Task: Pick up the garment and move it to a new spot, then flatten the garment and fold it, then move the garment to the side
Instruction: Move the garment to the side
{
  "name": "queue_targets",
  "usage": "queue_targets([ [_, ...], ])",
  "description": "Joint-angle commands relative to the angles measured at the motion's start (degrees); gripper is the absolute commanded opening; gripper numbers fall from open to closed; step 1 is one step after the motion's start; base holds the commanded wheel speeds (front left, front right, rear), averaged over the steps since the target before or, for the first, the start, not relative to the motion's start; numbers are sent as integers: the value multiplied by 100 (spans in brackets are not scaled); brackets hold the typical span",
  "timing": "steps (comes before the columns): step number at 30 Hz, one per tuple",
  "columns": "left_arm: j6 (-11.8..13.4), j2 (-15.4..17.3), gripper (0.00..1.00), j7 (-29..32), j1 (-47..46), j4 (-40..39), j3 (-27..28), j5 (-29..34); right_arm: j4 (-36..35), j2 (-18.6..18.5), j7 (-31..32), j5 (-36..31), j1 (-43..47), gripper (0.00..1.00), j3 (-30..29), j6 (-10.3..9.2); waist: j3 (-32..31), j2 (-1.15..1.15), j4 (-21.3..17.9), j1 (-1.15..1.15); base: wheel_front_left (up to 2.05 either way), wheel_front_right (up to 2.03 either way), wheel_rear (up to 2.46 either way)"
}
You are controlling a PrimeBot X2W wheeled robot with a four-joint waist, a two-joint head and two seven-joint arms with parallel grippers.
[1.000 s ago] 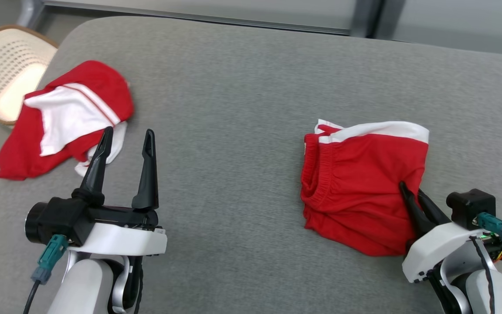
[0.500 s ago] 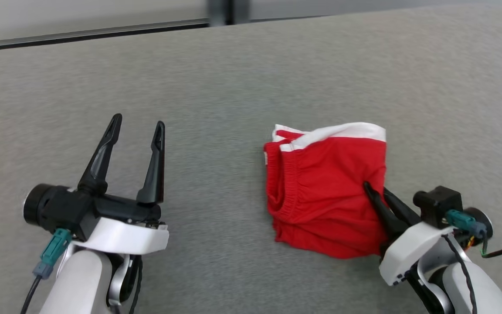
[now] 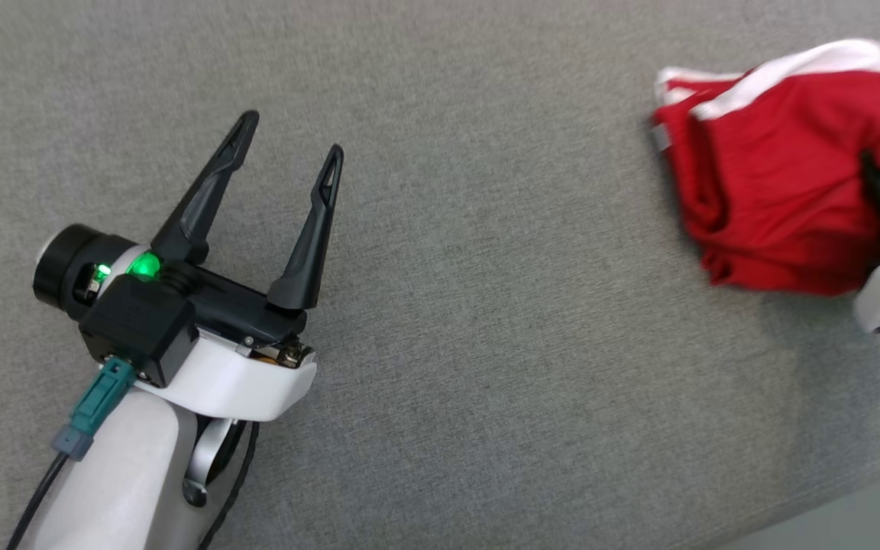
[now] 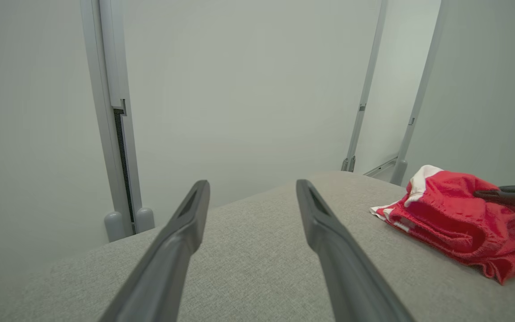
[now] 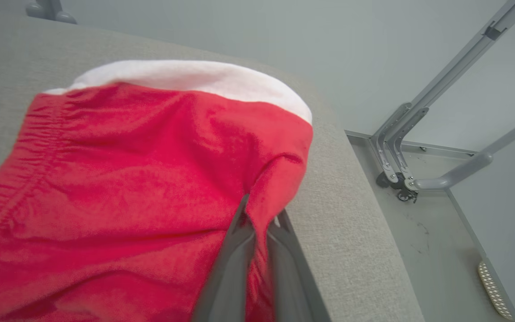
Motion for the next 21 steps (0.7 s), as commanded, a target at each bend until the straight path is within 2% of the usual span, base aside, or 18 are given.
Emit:
queue_targets([
  [1,-13,53,100,15,-125,-71,8,52,32,-44,-53,28,-153,0,-58,-11,310,0,1,0,0,0,0],
  [4,-71,109,100,108,-269,-236,-66,104,400,-280,-92,32,-461,0,-357,-12,580,0,116,0,0,0,0],
  [8,-133,173,100,180,-444,-319,-110,110,815,-415,-263,-11,-831,0,-596,-12,844,0,231,0,0,0,0],
  [9,-147,185,100,186,-482,-312,-117,108,951,-426,-296,-45,-896,5,-653,-12,882,0,249,0,0,0,0],
  [10,-157,188,100,193,-513,-299,-130,101,1093,-415,-310,-67,-959,66,-728,-12,907,0,265,0,0,0,0],
  [11,-152,186,100,177,-524,-285,-136,88,1210,-392,-364,-104,-1033,91,-799,-12,920,0,276,0,0,0,0],
  [12,-154,191,100,167,-536,-266,-136,82,1327,-348,-430,-128,-1094,100,-924,-12,927,0,279,0,0,0,0],
  [18,-153,210,100,86,-421,-72,-123,-6,1853,30,-992,-190,-909,100,-1624,-12,722,0,280,0,0,0,0],
  [21,-113,194,100,8,-273,73,-86,-103,1734,291,-1263,-130,-577,100,-1778,-12,426,0,298,0,0,0,0],
])
